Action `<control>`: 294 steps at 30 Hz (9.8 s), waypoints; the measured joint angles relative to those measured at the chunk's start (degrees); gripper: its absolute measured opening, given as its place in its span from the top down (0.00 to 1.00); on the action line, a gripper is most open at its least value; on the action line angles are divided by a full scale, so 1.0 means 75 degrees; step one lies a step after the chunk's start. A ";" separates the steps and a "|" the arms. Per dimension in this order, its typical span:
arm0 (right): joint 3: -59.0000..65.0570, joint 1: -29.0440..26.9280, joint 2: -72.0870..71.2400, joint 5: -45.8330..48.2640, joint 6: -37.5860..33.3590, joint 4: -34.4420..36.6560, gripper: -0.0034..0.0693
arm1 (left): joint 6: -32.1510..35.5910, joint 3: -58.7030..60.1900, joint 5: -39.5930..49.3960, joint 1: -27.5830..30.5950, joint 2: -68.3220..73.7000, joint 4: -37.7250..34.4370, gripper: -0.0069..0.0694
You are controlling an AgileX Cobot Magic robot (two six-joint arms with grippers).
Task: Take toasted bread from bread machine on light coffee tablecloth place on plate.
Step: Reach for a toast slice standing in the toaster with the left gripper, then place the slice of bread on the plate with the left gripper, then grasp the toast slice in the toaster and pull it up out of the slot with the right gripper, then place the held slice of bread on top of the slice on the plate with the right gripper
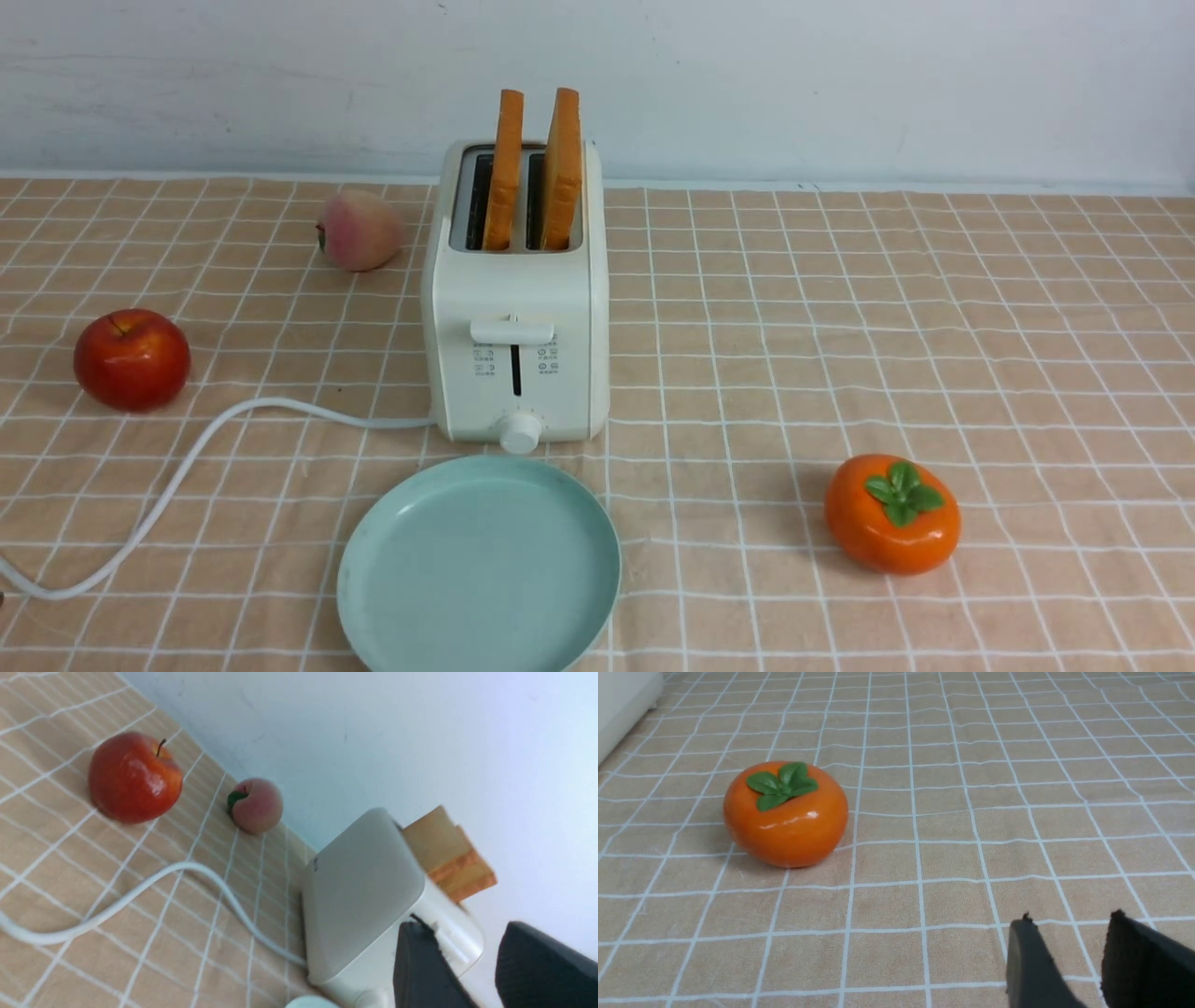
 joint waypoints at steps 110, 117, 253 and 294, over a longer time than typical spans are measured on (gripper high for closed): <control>-0.5317 0.0009 0.4752 0.4299 -0.1542 0.4196 0.90 | 0.5200 -0.4847 0.1789 -0.2627 0.9556 -0.5597 0.79; -0.5317 0.0009 0.4752 0.4299 -0.1547 0.4248 0.89 | 0.8063 -0.4847 0.1768 -0.2627 1.0838 -0.8391 0.77; -0.9731 0.0009 0.8428 0.5395 -0.3584 0.6200 0.81 | 0.0139 -0.6124 0.4045 -0.1571 1.1536 0.2306 0.93; -1.8896 0.3283 1.6985 0.4498 -0.0597 0.2864 0.82 | 0.0193 -0.5100 0.6051 -0.1554 0.2561 0.2647 0.93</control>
